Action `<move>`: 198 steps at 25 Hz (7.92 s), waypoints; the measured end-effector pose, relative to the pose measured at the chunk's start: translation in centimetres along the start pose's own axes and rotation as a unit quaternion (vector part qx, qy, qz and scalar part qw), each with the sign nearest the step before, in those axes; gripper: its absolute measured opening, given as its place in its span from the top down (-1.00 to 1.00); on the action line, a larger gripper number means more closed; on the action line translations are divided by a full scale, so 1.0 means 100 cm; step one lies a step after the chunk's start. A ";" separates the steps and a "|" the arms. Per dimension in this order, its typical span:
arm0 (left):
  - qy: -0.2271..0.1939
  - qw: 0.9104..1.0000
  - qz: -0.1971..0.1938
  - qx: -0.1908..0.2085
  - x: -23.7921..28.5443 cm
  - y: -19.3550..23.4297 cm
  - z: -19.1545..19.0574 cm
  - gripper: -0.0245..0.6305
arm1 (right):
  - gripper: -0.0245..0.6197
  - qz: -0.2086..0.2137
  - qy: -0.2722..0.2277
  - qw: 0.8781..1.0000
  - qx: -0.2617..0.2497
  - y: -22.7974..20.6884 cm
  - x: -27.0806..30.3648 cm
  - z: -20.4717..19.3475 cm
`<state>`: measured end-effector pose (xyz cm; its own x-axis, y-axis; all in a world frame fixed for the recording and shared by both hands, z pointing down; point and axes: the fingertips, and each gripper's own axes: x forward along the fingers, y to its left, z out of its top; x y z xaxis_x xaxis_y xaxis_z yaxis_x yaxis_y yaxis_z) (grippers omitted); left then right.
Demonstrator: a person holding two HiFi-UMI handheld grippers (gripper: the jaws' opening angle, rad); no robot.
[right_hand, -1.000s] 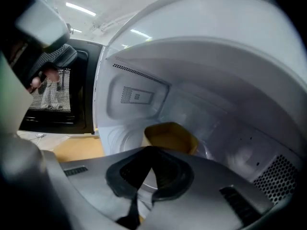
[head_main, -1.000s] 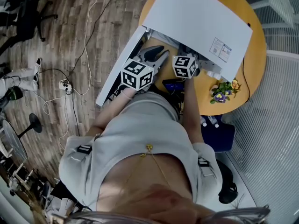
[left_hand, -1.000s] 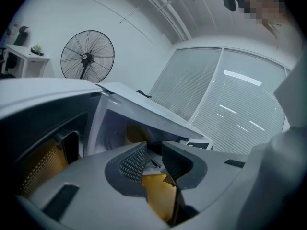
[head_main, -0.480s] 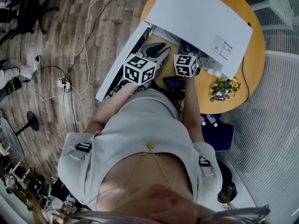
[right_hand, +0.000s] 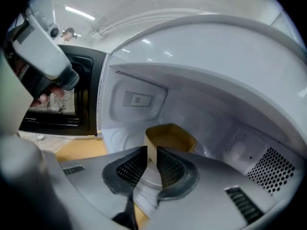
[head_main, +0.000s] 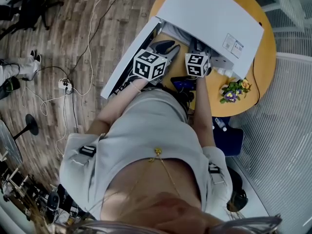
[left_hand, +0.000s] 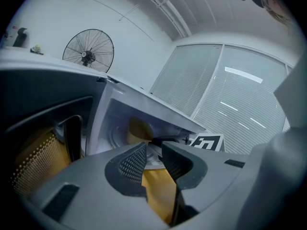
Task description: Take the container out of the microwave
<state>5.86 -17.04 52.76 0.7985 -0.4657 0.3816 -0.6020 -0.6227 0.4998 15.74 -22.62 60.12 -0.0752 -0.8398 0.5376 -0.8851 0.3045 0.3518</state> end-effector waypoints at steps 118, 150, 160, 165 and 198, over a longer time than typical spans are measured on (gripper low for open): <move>0.011 0.999 0.019 -0.030 -0.034 -0.007 -0.055 0.62 | 0.82 0.112 -0.003 0.987 -0.118 0.090 -0.113 0.003; -0.028 0.997 0.060 -0.028 -0.071 -0.039 -0.073 0.62 | 0.82 0.171 -0.016 0.975 -0.139 0.123 -0.170 -0.016; -0.018 0.999 0.044 -0.004 -0.079 -0.038 -0.071 0.62 | 0.82 0.154 -0.007 0.981 -0.116 0.132 -0.177 -0.013; -0.009 1.000 0.027 0.003 -0.090 -0.043 -0.074 0.62 | 0.82 0.147 0.004 0.983 -0.108 0.142 -0.183 -0.011; 0.001 1.000 0.006 0.010 -0.126 -0.059 -0.097 0.62 | 0.82 0.136 0.026 0.987 -0.087 0.177 -0.217 -0.020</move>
<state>-0.75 -1.41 52.57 0.7908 -0.4727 0.3888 -0.6118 -0.6292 0.4794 2.65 1.86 56.21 -0.2712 -0.6932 0.6678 -0.7429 0.5919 0.3126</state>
